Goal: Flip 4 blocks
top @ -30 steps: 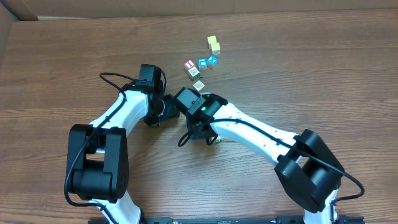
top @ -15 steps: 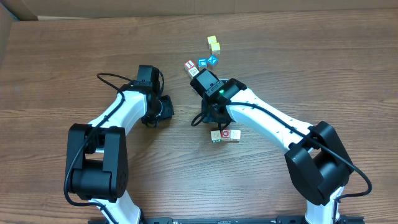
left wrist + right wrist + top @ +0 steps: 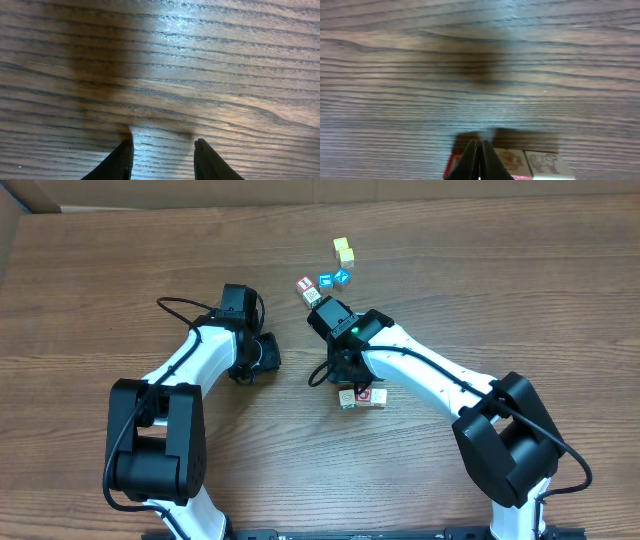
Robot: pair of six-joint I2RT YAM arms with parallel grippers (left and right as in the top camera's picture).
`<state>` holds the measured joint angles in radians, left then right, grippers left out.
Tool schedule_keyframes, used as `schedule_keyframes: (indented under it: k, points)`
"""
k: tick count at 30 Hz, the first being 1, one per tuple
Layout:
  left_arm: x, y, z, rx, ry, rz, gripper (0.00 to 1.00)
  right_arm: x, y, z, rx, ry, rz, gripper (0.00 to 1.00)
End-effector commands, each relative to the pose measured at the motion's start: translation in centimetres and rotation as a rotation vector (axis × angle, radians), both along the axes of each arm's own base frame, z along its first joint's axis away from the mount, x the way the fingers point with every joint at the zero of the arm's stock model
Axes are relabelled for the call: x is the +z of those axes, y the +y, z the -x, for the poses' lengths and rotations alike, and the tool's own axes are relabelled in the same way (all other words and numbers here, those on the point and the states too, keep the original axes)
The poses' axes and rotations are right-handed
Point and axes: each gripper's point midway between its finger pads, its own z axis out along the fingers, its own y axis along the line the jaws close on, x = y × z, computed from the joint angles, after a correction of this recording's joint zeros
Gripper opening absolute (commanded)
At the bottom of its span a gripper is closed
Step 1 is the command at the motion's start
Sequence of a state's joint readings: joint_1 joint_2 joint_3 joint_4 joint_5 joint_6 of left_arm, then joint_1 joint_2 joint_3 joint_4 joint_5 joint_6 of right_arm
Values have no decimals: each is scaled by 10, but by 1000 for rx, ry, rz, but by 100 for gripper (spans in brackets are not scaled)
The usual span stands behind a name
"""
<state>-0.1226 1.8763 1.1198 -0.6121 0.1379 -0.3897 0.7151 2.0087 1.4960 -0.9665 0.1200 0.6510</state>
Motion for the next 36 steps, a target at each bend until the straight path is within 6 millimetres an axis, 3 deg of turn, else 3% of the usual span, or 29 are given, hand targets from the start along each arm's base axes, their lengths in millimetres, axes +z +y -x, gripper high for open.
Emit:
schedule_keyframes:
  k: [1,17,36]
  points:
    - [-25,5,21,0,92,-33,35,-3,-11,-4,-18,-27,59,5]
    - [-25,5,21,1,92,-33,39,-7,-21,12,-38,42,100,5]
    - [-25,5,21,0,93,-33,41,-7,-18,8,-37,23,88,5]
